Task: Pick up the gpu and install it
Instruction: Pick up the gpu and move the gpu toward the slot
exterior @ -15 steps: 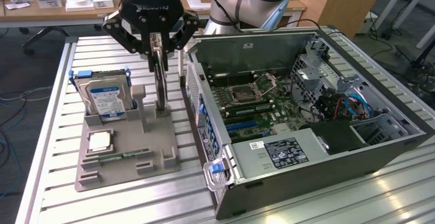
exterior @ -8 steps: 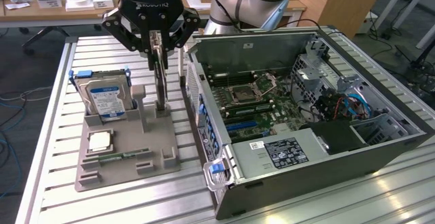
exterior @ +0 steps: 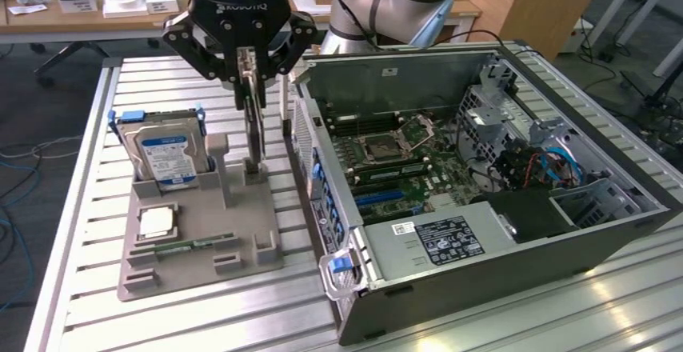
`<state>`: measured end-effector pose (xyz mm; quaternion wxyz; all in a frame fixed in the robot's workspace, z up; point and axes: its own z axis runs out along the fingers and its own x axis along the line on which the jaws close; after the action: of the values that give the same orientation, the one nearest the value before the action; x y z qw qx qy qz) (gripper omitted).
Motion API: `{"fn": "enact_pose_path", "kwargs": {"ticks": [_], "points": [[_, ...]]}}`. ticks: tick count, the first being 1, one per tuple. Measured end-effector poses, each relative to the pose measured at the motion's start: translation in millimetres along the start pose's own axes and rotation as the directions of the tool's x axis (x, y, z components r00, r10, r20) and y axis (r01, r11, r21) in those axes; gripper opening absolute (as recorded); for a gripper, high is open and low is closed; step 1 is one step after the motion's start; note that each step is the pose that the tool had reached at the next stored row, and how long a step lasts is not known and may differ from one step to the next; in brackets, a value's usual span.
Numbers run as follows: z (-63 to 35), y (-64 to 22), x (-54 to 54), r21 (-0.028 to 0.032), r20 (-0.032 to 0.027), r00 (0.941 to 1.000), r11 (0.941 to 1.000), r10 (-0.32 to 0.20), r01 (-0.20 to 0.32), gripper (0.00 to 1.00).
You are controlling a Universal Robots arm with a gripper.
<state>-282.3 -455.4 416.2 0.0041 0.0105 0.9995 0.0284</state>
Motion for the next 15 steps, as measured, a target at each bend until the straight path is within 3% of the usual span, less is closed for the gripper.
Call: {"fn": "enact_pose_path", "kwargs": {"ticks": [15], "points": [[-2.6,0.9,-21.5,0.0001,-0.0001,1.0000,1.0000,0.000,0.000,0.27]]}}
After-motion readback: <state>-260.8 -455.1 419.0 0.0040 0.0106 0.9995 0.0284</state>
